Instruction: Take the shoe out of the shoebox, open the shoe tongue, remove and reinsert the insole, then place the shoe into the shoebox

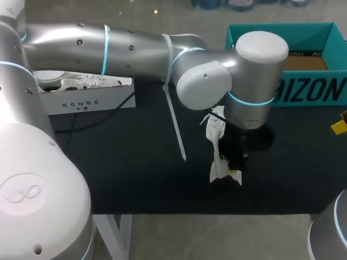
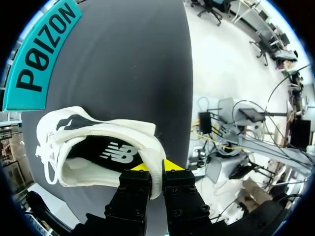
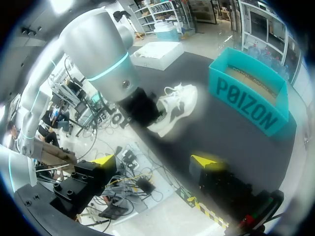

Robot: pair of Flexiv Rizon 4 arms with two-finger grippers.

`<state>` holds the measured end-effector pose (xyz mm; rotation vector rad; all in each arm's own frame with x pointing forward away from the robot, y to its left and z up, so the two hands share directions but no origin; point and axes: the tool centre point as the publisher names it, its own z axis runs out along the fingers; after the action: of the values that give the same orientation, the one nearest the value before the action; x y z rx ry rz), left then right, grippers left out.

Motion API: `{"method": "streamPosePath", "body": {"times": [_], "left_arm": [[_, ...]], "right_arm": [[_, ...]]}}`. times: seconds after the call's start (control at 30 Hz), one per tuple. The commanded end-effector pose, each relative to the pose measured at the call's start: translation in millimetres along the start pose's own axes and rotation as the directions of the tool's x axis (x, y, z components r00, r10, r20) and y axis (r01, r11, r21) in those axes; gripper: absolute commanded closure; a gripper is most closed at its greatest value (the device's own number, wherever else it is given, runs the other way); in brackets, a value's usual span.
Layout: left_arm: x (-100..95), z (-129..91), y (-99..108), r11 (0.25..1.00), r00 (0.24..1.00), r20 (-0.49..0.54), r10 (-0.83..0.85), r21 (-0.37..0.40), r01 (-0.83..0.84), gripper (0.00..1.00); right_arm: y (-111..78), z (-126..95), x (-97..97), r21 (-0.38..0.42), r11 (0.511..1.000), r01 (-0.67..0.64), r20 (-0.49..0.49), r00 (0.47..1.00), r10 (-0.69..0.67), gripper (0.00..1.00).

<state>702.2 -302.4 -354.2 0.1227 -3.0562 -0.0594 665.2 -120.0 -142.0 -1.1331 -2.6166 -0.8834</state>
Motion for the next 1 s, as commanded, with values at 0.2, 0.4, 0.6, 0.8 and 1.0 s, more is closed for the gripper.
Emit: {"method": "streamPosePath", "body": {"times": [0.2,0.4,0.6,0.8,1.0], "left_arm": [[-31.1,-56,82,0.997,0.998,0.031,0.054,0.06,-0.055,1.0],[-52.1,-88,130,0.982,0.984,0.036,0.175,0.06,-0.177,1.0],[-80.9,-106,182,0.979,0.979,0.072,0.19,0.059,-0.194,1.0],[-87.7,-108,190,0.985,0.983,0.075,0.167,0.038,-0.17,1.0],[-87.7,-108,190,0.985,0.983,0.075,0.167,0.038,-0.17,1.0]], "right_arm": [[0.6,1,-1.2,0.003,1.0,-0.001,-0.001,1.0,0.001,0.0],[0.6,1,-1.2,0.003,1.0,-0.001,-0.001,1.0,0.001,0.0],[0.6,1,-1.2,0.003,1.0,-0.001,-0.001,1.0,0.001,0.0],[0.6,1,-1.2,0.003,1.0,-0.001,-0.001,1.0,0.001,0.0],[0.6,1,-1.2,0.003,1.0,-0.001,-0.001,1.0,0.001,0.0]]}}
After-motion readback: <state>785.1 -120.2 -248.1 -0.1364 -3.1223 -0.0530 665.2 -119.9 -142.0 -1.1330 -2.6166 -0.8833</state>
